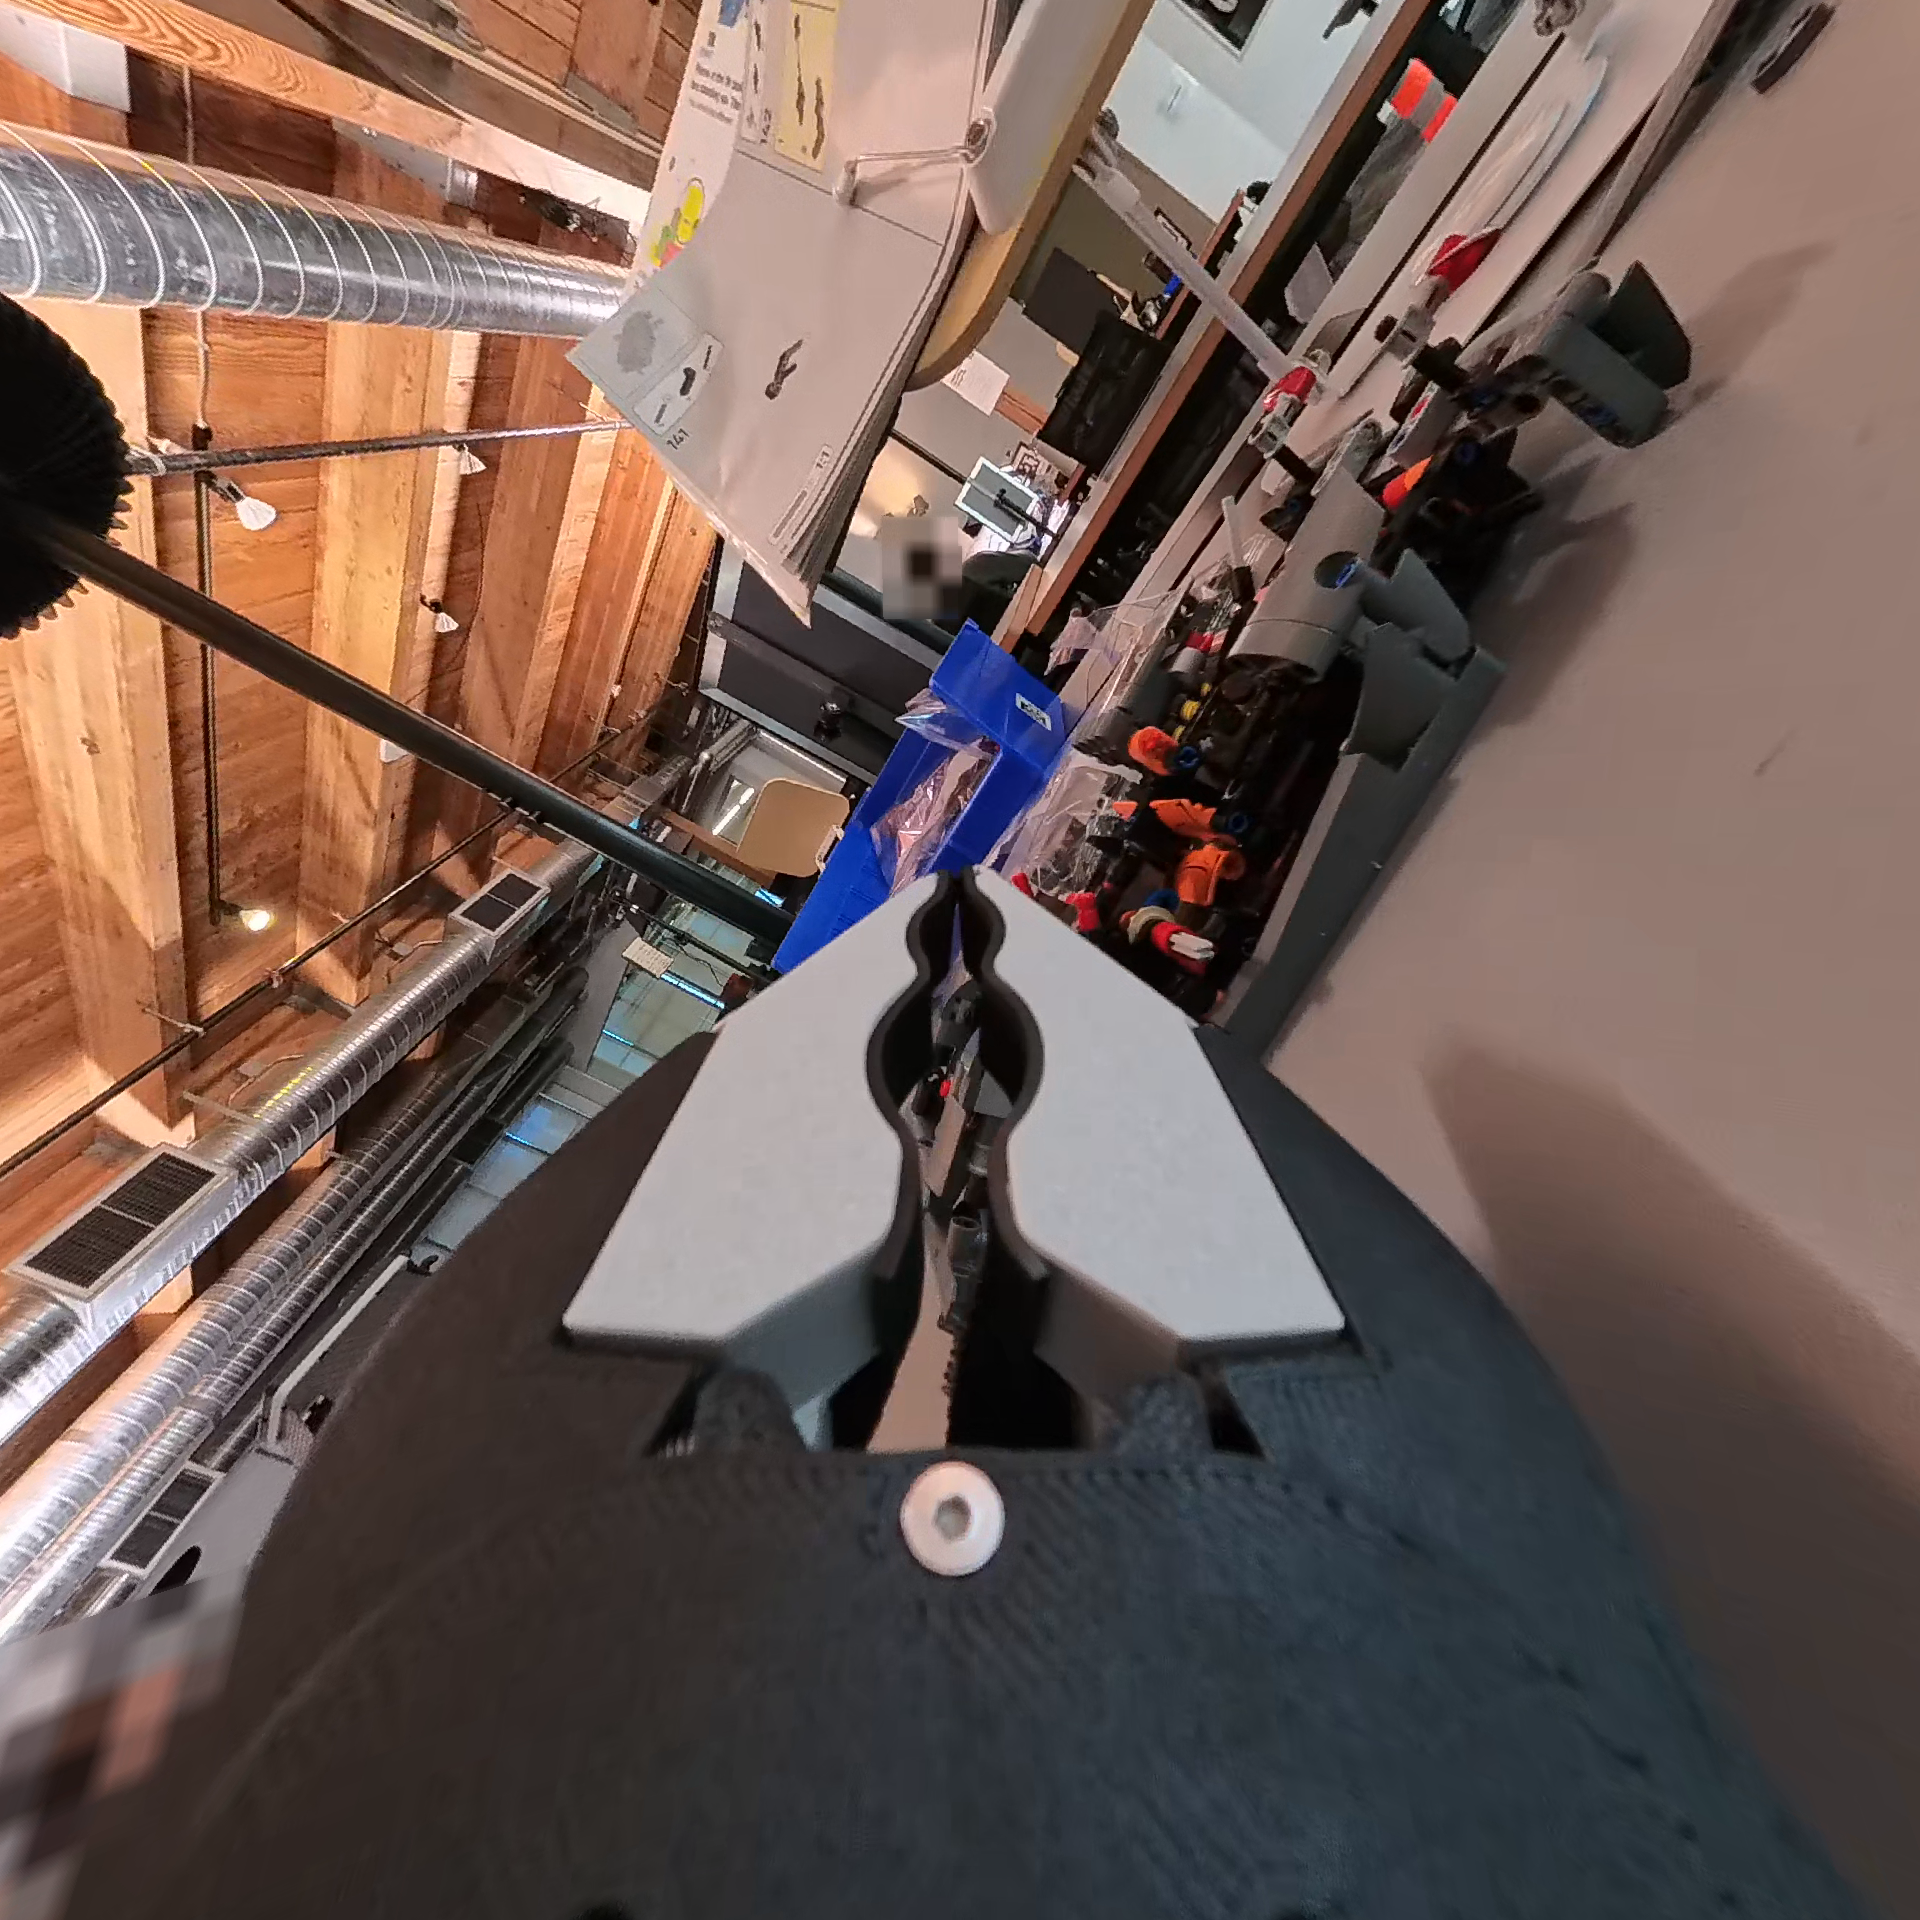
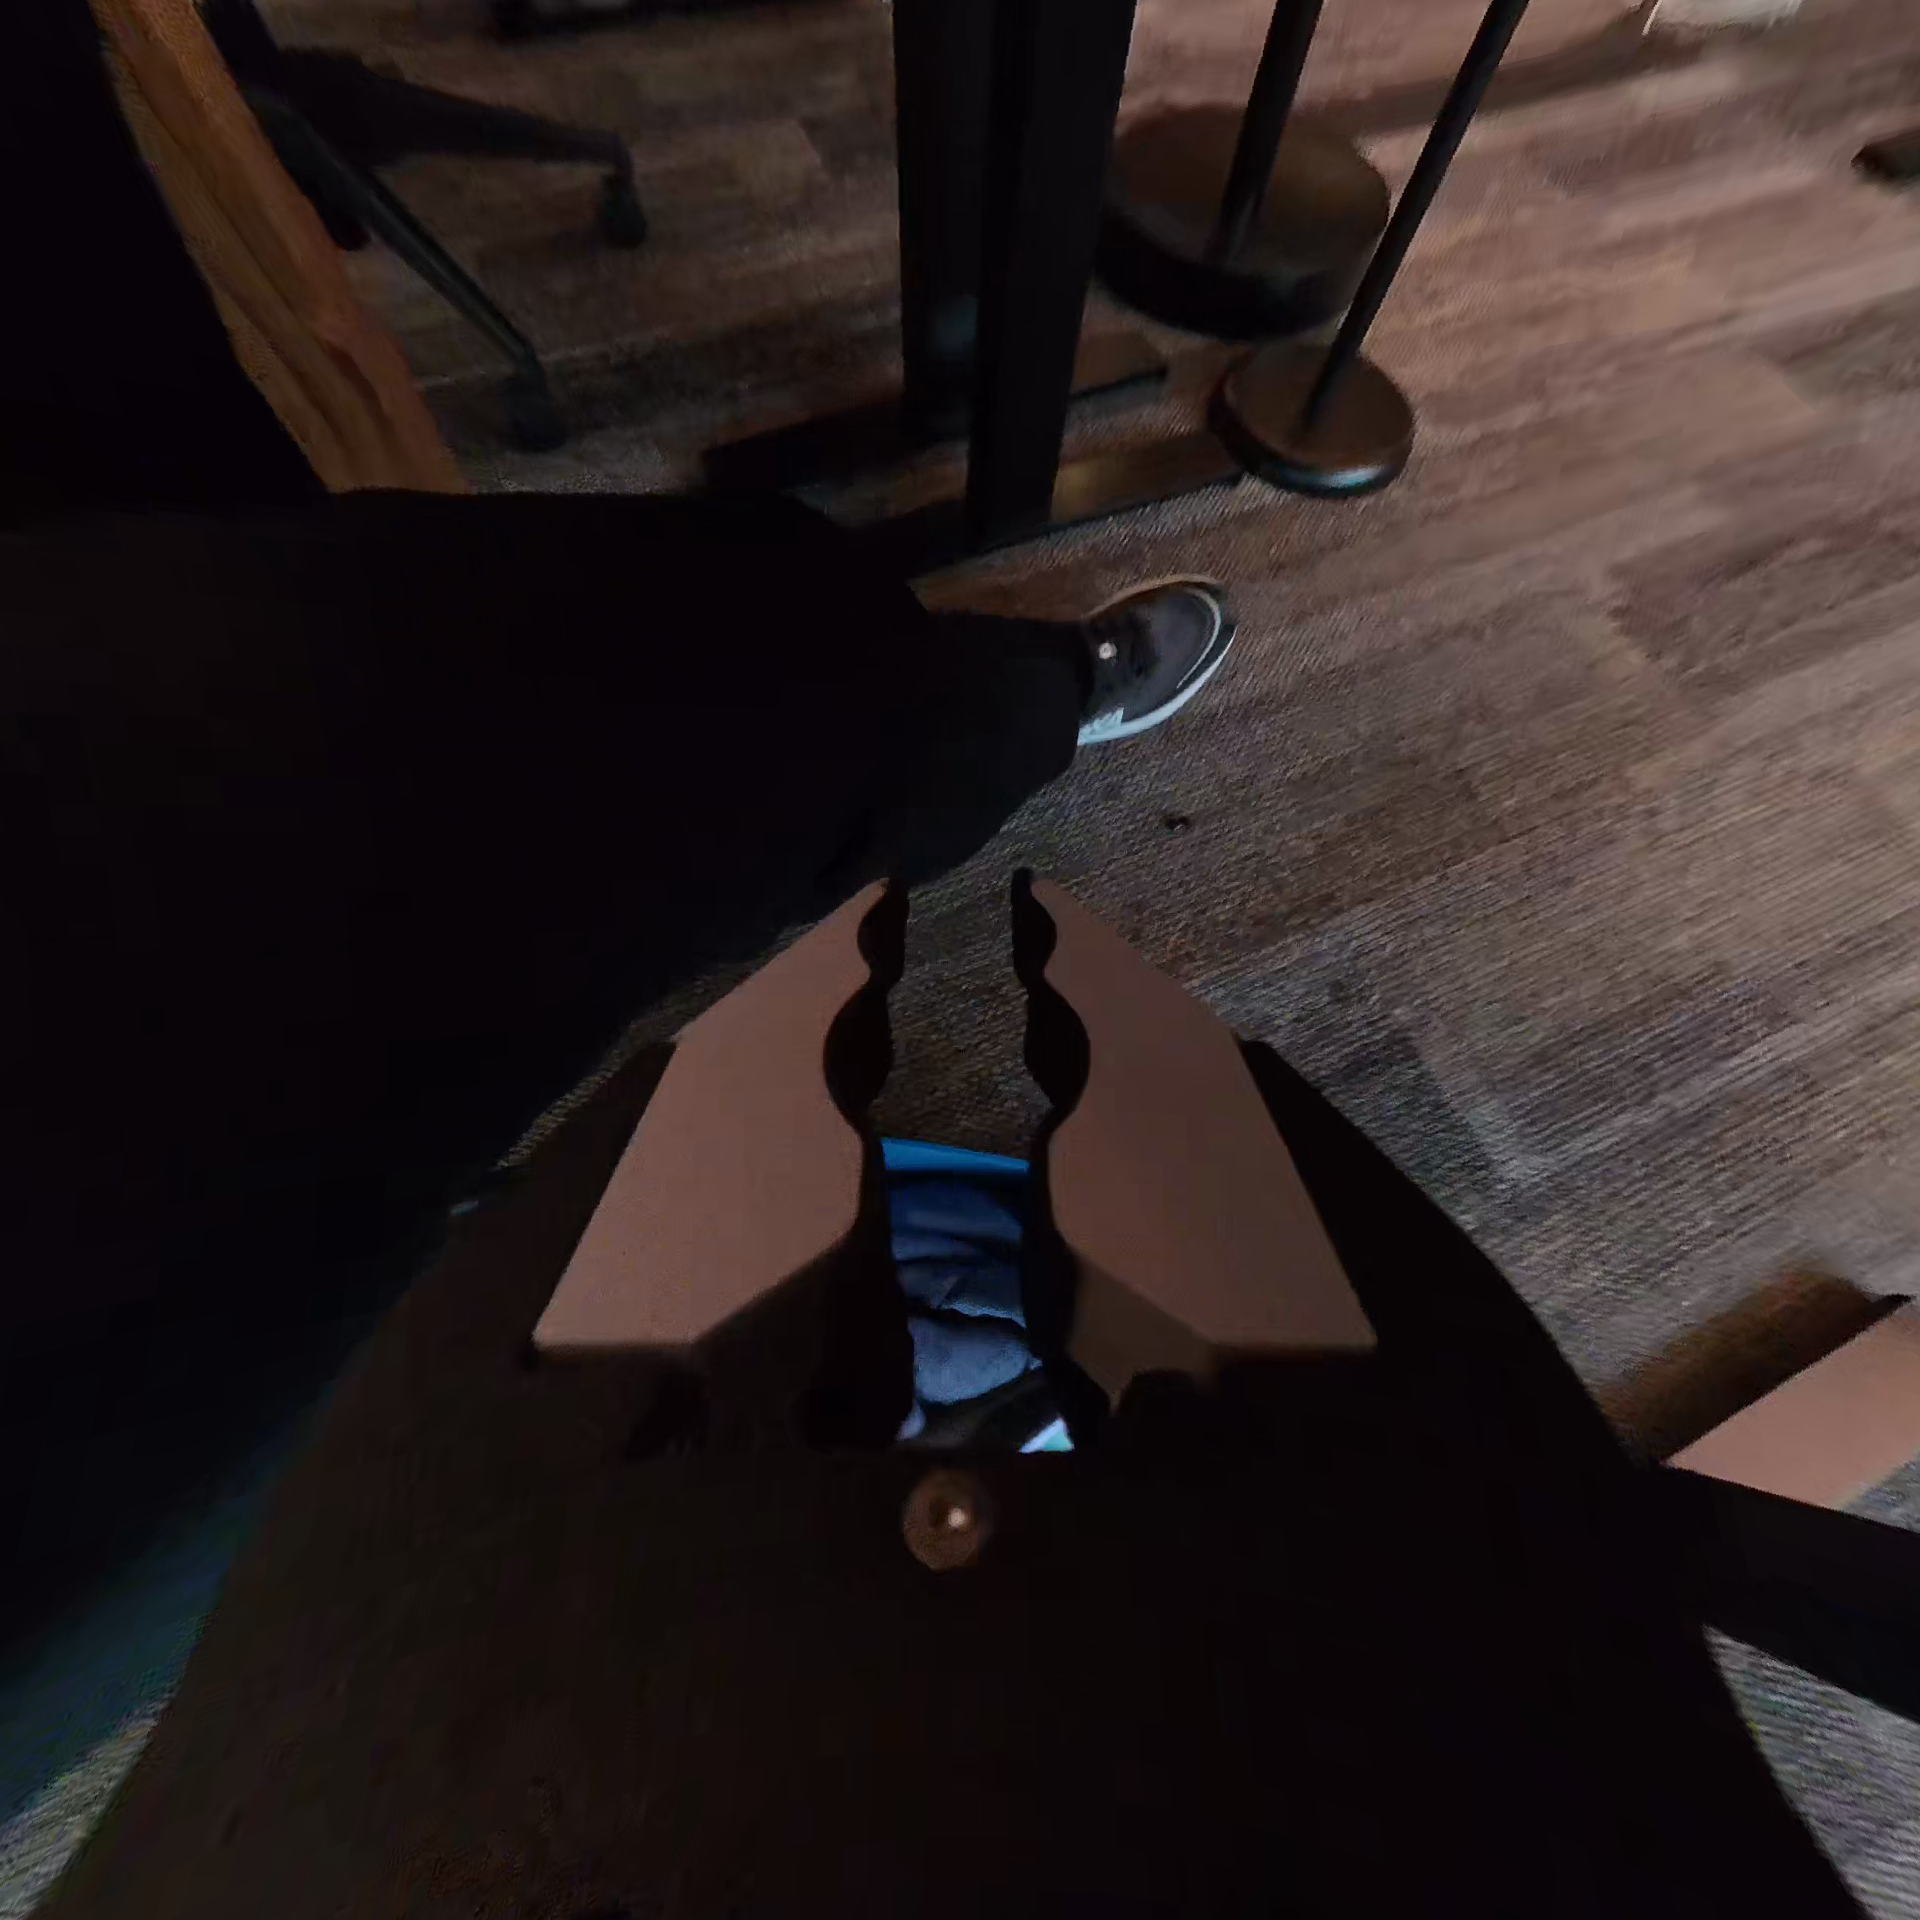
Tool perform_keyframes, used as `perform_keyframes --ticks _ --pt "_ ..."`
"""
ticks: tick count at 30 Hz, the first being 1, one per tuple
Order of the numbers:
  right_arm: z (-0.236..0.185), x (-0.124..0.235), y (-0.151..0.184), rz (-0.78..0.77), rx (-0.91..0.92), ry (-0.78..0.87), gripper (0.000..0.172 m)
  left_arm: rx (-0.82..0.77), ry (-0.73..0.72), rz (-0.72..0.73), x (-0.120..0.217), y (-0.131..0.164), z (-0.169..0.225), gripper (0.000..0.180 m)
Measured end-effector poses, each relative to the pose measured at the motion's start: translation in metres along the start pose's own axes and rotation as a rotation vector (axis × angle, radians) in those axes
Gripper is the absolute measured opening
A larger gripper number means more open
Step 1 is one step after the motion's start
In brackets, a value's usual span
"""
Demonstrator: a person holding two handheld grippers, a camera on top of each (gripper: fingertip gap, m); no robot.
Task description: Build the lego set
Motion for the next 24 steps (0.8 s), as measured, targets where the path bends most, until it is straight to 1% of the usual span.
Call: perform_keyframes --ticks 2,6,9,12,14,15,17,19,21,24 --pt "0.004 -0.026 0.006 -0.037 -0.048 -0.013 0.02 0.009 -0.007 0.007 0.001 0.0 -0.001 0.0" --pt "0.014 -0.073 0.011 -0.094 -0.062 -0.027 0.021 0.02 -0.016 0.018 0.002 -0.001 -0.003 0.0" --pt "0.017 -0.115 0.012 -0.12 -0.106 -0.051 0.024 0.037 -0.034 0.039 0.004 -0.002 -0.006 0.0" --pt "0.012 -0.161 0.023 -0.159 -0.124 -0.088 0.026 0.084 -0.061 0.075 0.008 -0.003 -0.012 0.0" --pt "0.005 -0.192 0.034 -0.196 -0.104 -0.097 0.026 0.169 -0.097 0.148 0.018 -0.007 -0.023 0.0" --pt "0.0 -0.203 0.04 -0.211 -0.105 -0.104 0.029 0.214 -0.125 0.191 0.029 -0.01 -0.032 0.0" --pt "-0.007 -0.223 0.049 -0.221 -0.13 -0.107 0.029 0.267 -0.19 0.182 0.058 -0.01 -0.048 0.0" --pt "-0.01 -0.24 0.061 -0.22 -0.18 -0.106 0.029 0.338 -0.194 0.159 0.098 -0.007 -0.052 0.0" --pt "-0.009 -0.257 0.077 -0.235 -0.219 -0.099 0.029 0.385 -0.175 0.102 0.142 0.004 -0.042 0.0" --pt "-0.002 -0.285 0.106 -0.286 -0.276 -0.064 0.031 0.46 -0.075 -0.032 0.201 0.035 -0.005 0.0"
Point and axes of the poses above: each gripper's, where its closed fingertips meet, x back along the fingers, y out of its underside, z = x × y across the jaws, the point moved 7 cm from there along x, back along the fingers, and after that the axes turned 11 degrees about z, right-handed, at the moved point
